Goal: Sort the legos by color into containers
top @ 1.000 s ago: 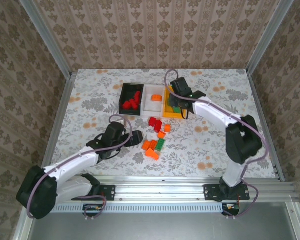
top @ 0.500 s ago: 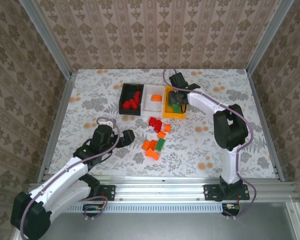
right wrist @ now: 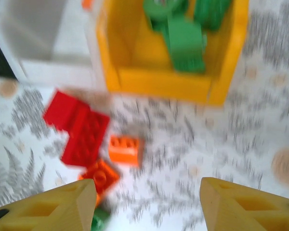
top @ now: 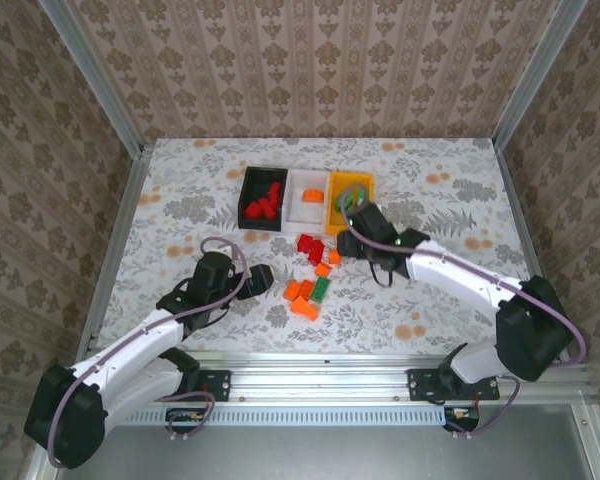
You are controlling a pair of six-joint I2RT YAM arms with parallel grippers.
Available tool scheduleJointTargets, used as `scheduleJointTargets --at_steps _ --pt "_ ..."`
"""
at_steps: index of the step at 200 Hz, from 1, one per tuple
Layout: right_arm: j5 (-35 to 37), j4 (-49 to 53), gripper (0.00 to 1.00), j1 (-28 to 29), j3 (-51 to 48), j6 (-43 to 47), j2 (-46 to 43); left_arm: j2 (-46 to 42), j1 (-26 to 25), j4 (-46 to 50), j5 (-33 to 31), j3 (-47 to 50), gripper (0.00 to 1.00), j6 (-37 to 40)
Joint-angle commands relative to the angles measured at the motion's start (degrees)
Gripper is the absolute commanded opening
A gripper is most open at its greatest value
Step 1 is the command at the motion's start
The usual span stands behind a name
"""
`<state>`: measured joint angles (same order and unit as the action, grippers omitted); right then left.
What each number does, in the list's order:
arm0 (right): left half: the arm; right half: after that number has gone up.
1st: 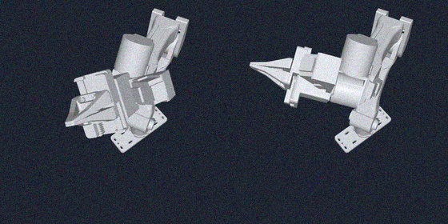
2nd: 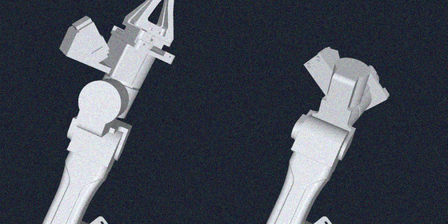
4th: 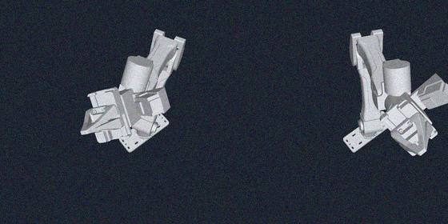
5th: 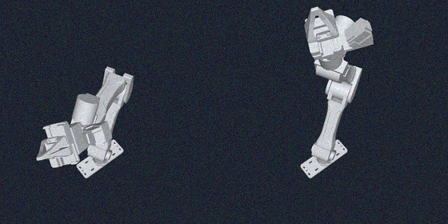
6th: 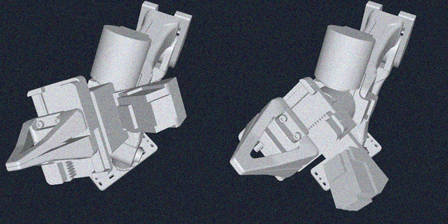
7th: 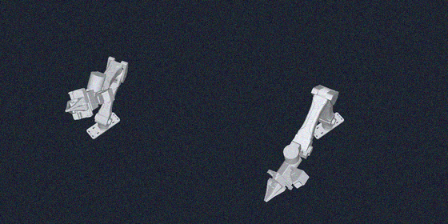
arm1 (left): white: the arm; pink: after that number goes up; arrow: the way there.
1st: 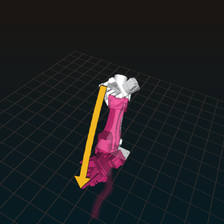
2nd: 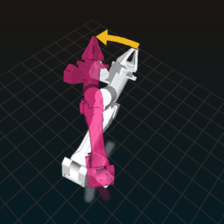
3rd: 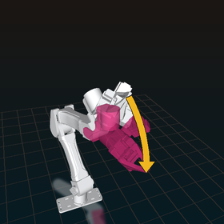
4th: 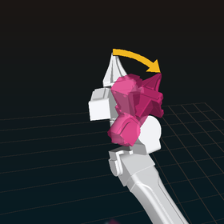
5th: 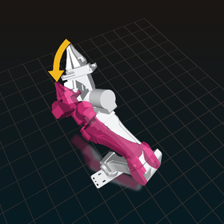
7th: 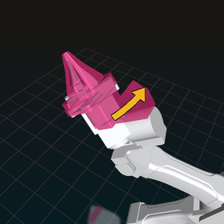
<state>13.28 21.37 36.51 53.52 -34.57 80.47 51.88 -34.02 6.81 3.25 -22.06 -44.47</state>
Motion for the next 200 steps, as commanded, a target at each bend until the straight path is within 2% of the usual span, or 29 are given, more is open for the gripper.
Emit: scheduleJointTargets --at_steps 1,31,62,82,148,200 --pt "1.2 -0.9 0.61 2.5 -6.2 -9.4 -4.2 0.2 0.0 -3.5 -0.6 1.3 1.0 -2.3" --pt "-0.8 0.8 0.63 3.3 -7.3 -12.7 -4.5 0.1 0.1 -5.2 -2.0 3.2 1.0 -4.3" --pt "-3.1 -0.7 0.65 4.4 -6.0 -14.0 -1.1 0.1 0.1 -5.8 -2.1 4.1 1.0 -5.5" --pt "-4.6 -1.9 0.66 6.3 -4.6 -14.5 4.4 -0.3 0.0 -5.7 -1.9 4.6 1.0 -6.1" --pt "-5.6 -4.7 0.67 11.4 0.8 -15.6 14.8 -3.4 0.0 -4.0 -2.5 5.8 1.0 -7.3" --pt "-4.9 -4.4 0.67 12.5 1.4 -15.6 17.6 -4.6 0.0 -4.1 -3.2 6.9 1.0 -7.7"
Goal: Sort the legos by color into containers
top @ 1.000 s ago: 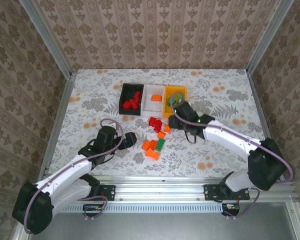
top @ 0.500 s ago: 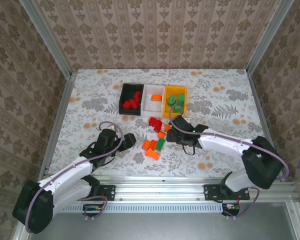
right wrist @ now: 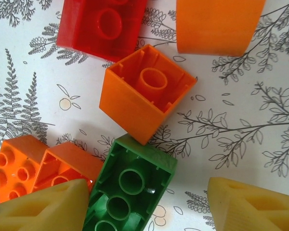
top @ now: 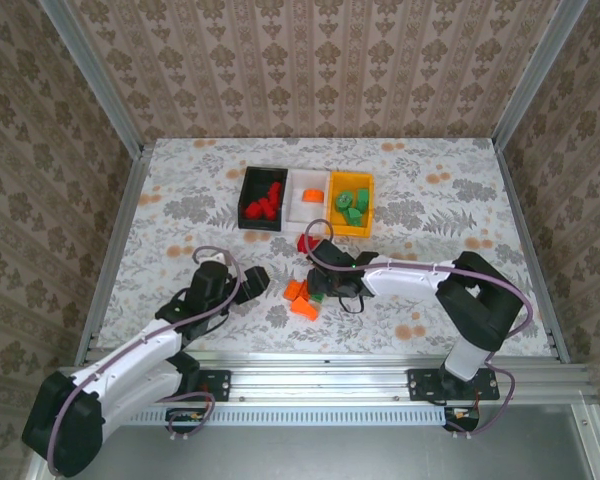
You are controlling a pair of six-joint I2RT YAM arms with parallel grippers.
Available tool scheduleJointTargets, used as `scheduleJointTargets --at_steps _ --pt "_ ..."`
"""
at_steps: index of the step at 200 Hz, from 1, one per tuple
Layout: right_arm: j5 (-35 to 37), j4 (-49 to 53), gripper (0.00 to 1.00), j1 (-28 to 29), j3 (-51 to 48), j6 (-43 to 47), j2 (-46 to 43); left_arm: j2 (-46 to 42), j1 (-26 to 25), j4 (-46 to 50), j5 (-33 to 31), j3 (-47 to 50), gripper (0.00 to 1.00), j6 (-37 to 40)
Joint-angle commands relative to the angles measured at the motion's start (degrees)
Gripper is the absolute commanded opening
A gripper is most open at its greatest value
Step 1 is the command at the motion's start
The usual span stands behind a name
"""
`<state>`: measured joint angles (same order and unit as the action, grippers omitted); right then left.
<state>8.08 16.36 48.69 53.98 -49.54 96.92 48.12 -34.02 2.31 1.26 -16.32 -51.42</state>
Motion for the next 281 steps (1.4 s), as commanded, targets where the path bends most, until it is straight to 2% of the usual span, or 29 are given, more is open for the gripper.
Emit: scheduleJointTargets --at_steps 1,28,93,149,176,203,248,281 --pt "0.4 0.6 0.67 0.4 1.0 -0.6 1.1 -0.8 0.0 0.4 -1.1 1.2 1.0 -0.8" --pt "2.2 2.5 0.66 0.3 -0.2 0.4 0.3 -0.8 0.0 0.3 -1.2 1.3 1.0 -0.5" --pt "1.6 3.6 0.66 0.3 -5.8 1.3 -6.4 -0.7 0.0 -0.5 -1.3 1.4 1.0 -0.2" --pt "-2.5 0.6 0.57 0.4 -3.6 2.5 -0.9 -0.5 0.0 -0.4 -0.9 1.1 1.0 -0.3" --pt "0.2 2.3 0.51 0.4 -3.4 2.6 -0.6 -1.1 0.0 0.5 -1.0 1.3 1.0 -0.3" --pt "3.0 4.3 0.4 0.3 -3.1 3.6 -1.7 -1.4 0.0 0.3 -1.3 1.4 1.0 -0.2" --pt "5.6 5.9 0.4 0.3 -1.6 7.3 -8.3 -0.6 -0.2 -1.4 -0.1 0.7 1.0 -0.3" --pt "11.5 9.6 0.4 -1.6 4.8 15.4 -11.5 2.5 -1.2 -3.2 0.6 0.0 1.0 -0.8"
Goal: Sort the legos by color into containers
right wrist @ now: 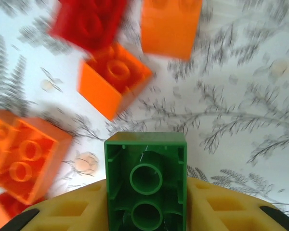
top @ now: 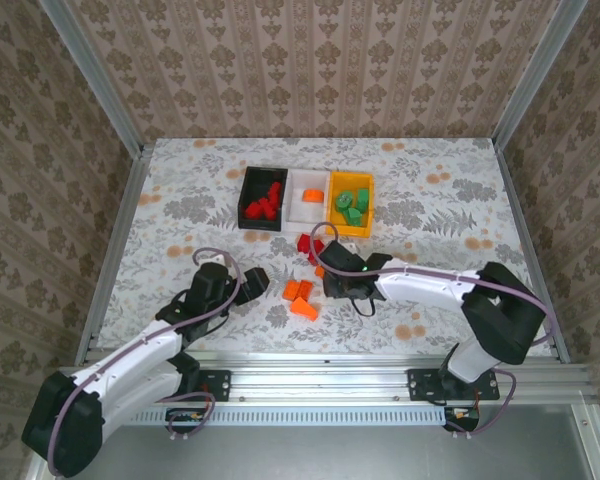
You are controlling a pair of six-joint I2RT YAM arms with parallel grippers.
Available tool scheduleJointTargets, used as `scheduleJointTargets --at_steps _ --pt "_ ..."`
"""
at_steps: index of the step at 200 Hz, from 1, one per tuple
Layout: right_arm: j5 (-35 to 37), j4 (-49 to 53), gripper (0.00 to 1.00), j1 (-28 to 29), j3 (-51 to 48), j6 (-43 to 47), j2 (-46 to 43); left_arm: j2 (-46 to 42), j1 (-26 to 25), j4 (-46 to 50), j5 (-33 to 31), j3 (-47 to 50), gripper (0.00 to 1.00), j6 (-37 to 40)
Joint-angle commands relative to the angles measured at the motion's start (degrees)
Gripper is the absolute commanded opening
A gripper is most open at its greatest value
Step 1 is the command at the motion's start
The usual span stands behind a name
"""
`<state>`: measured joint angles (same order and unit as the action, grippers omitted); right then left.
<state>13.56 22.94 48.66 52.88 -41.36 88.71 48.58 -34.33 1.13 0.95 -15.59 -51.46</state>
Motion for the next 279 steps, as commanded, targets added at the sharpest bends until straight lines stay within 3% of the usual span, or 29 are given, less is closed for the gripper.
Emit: scheduleJointTargets --at_steps 1,39,86,132,169,200,235,258,279 --pt "6.1 3.0 0.4 -1.7 6.1 7.4 -3.2 2.2 -0.9 -2.1 0.9 -0.8 1.0 -0.7" --pt "5.0 2.9 0.4 -12.1 16.5 15.2 1.9 6.4 -3.2 -3.2 1.4 -3.0 1.0 -0.8" --pt "-0.9 5.9 0.41 -21.6 33.9 20.4 17.9 10.9 -5.9 -2.0 1.6 -6.3 1.0 0.1" --pt "-3.5 8.9 0.45 -24.7 45.0 21.2 28.8 14.5 -6.6 -2.0 1.8 -8.3 1.0 0.8" --pt "-4.6 10.4 0.54 -24.9 47.3 20.6 29.0 19.4 -7.7 -2.3 3.4 -11.6 1.0 3.4" --pt "-4.6 6.5 0.55 -24.3 39.8 19.5 19.1 27.2 -11.1 4.8 0.7 -20.2 1.0 9.2" --pt "-3.4 -1.5 0.58 -23.2 19.0 14.5 2.1 35.4 -14.0 11.1 -4.7 -29.8 0.95 15.3" --pt "-2.3 -4.9 0.58 -23.0 6.8 11.6 -6.9 37.7 -14.0 11.5 -7.8 -34.0 0.85 18.6" --pt "-1.3 -6.9 0.57 -23.0 -1.0 11.2 -12.3 40.6 -13.7 12.6 -10.0 -38.5 0.69 22.3"
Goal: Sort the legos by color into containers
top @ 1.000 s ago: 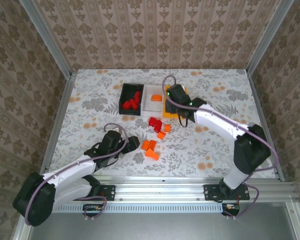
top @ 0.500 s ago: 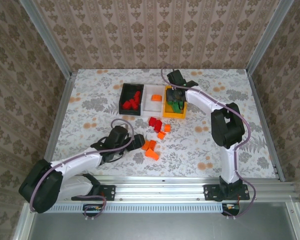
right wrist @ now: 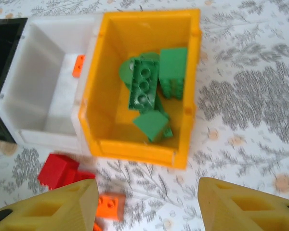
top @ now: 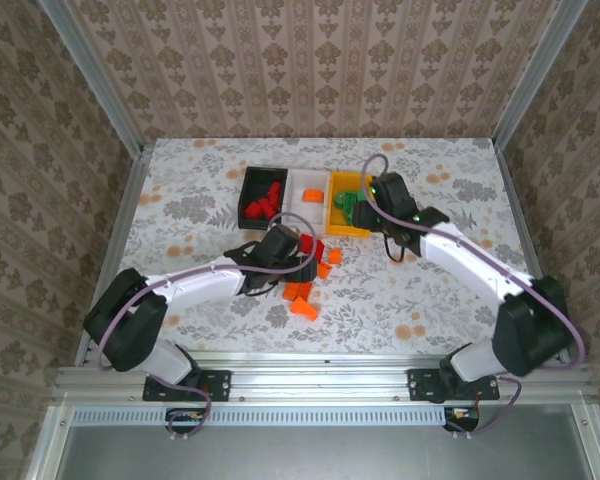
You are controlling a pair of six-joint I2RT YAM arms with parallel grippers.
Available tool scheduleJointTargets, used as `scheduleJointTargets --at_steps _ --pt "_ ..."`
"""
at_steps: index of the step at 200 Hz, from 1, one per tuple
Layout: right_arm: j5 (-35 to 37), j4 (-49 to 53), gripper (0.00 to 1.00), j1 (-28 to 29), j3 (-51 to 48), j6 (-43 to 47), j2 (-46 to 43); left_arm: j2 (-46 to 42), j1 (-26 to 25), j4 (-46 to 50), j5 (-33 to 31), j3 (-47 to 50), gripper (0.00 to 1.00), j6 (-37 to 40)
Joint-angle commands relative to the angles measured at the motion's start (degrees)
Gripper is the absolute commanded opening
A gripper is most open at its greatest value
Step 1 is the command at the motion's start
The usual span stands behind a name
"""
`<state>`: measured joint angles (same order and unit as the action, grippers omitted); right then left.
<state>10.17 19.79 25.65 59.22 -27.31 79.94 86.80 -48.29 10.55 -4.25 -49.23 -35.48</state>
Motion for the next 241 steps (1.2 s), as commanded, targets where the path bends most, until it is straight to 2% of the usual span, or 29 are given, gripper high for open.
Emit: scheduleJointTargets --at_steps 1,13,25,51,71,85,117,187,241 --pt "2.2 -3.9 0.57 0.0 -7.6 -2.8 -3.6 2.5 0.3 3.1 -4.8 -5.0 0.68 6.4" --pt "2.8 -4.6 0.57 0.0 -9.9 -2.7 -4.7 4.0 1.3 1.4 -4.0 -6.2 0.6 6.9" --pt "2.7 -5.2 0.57 0.0 -11.0 -2.8 -4.9 5.8 2.3 0.1 -1.7 -7.6 0.59 6.8" --pt "1.2 -7.8 0.56 0.0 -12.9 -3.5 -5.0 10.1 2.9 -0.3 -1.8 -11.1 0.71 8.8" --pt "-0.1 -9.2 0.57 0.0 -14.0 -3.9 -5.0 12.9 4.4 0.7 -1.5 -13.5 0.73 10.4" --pt "-0.9 -9.7 0.57 0.0 -14.8 -4.1 -5.2 14.1 5.2 0.0 -0.5 -14.2 0.71 12.4" --pt "-2.2 -10.4 0.57 0.0 -15.5 -4.4 -5.7 15.6 6.5 -1.7 0.2 -15.1 0.6 14.6" --pt "-2.3 -11.0 0.57 0.0 -16.0 -4.5 -5.6 17.9 8.4 -8.3 8.5 -13.4 0.64 17.9" --pt "-1.5 -10.8 0.57 0.0 -16.1 -4.3 -5.5 19.8 10.0 -8.5 10.3 -13.6 0.55 17.6"
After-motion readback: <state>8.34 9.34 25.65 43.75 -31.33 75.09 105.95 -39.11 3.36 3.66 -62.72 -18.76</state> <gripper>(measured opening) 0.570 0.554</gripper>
